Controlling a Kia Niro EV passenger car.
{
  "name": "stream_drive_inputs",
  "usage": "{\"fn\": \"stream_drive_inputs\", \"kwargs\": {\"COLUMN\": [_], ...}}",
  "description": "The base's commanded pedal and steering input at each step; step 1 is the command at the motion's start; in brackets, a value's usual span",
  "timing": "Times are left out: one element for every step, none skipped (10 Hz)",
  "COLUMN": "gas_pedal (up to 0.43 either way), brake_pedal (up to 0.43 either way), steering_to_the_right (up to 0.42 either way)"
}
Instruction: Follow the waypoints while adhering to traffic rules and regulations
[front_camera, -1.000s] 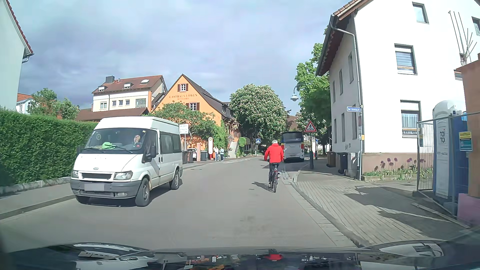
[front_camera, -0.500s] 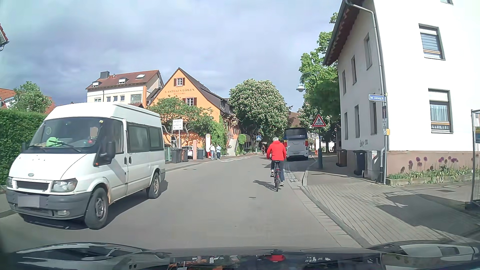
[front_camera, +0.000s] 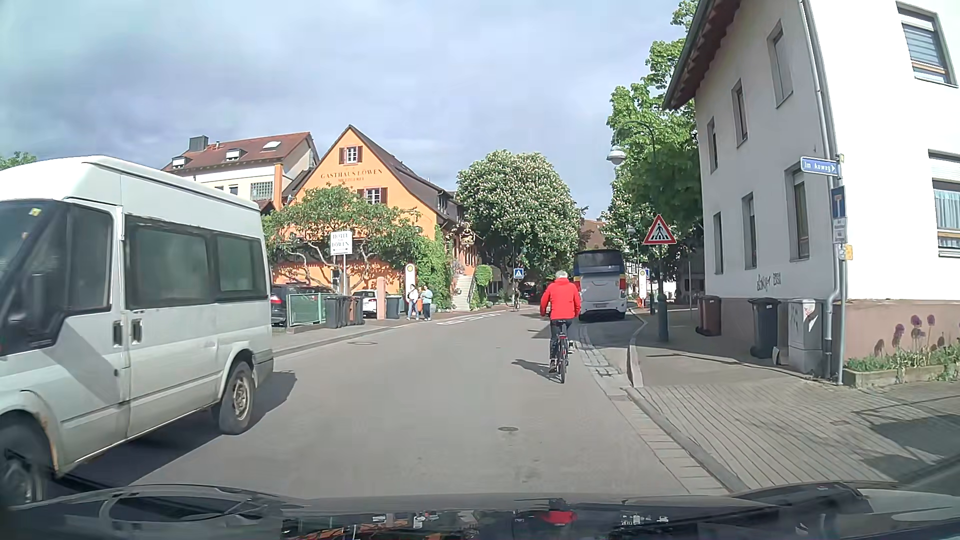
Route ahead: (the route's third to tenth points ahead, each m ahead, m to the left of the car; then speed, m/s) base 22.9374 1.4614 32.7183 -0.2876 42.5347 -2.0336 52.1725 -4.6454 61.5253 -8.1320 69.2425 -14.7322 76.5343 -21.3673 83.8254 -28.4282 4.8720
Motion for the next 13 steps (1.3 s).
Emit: {"fn": "stream_drive_inputs", "kwargs": {"gas_pedal": [0.02, 0.02, 0.02, 0.02, 0.02, 0.02, 0.02, 0.02, 0.02, 0.02, 0.02, 0.02, 0.02], "brake_pedal": [0.0, 0.0, 0.0, 0.0, 0.0, 0.0, 0.0, 0.0, 0.0, 0.0, 0.0, 0.0, 0.0], "steering_to_the_right": [-0.001, 0.0, 0.0, 0.002, 0.002, 0.002, 0.002, 0.002, 0.003, 0.006, 0.01, 0.013, 0.013]}}
